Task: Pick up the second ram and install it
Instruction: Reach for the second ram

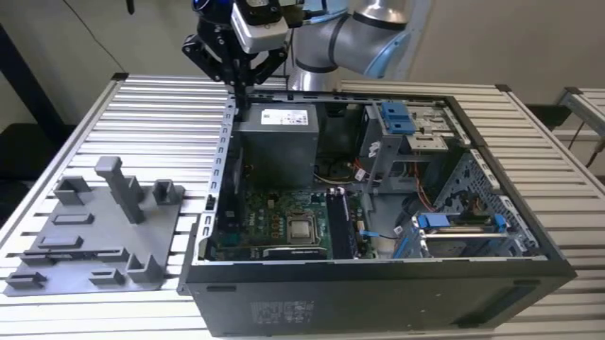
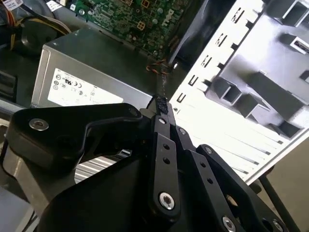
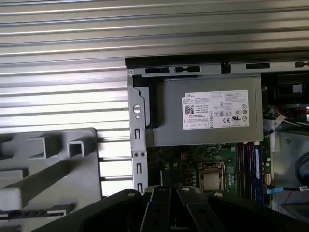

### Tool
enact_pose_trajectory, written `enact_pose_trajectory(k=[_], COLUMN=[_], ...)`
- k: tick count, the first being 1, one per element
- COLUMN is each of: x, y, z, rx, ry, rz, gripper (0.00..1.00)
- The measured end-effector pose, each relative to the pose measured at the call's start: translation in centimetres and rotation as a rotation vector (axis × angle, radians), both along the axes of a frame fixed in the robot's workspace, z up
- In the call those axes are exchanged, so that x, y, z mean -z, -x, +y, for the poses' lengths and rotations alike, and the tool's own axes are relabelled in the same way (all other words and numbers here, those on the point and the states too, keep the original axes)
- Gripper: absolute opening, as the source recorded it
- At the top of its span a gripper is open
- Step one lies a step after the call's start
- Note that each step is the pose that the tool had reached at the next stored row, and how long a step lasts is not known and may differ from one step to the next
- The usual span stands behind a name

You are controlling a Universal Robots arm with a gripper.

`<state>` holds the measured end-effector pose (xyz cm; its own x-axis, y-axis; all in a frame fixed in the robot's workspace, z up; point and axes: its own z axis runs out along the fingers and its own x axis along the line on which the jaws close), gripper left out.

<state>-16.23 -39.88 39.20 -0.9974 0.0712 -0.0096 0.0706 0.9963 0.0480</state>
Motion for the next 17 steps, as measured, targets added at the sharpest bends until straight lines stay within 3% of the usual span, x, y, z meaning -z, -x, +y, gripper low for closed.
enact_pose_trajectory(k=[9, 17], x=[0.03, 0.06], y=[1.72, 3.94], z=[0.00, 0.00], rx=[0.000, 0.000], ry=[0.0000, 0.0000], rz=[0.0077, 0.0157], gripper=[0.11, 0.11])
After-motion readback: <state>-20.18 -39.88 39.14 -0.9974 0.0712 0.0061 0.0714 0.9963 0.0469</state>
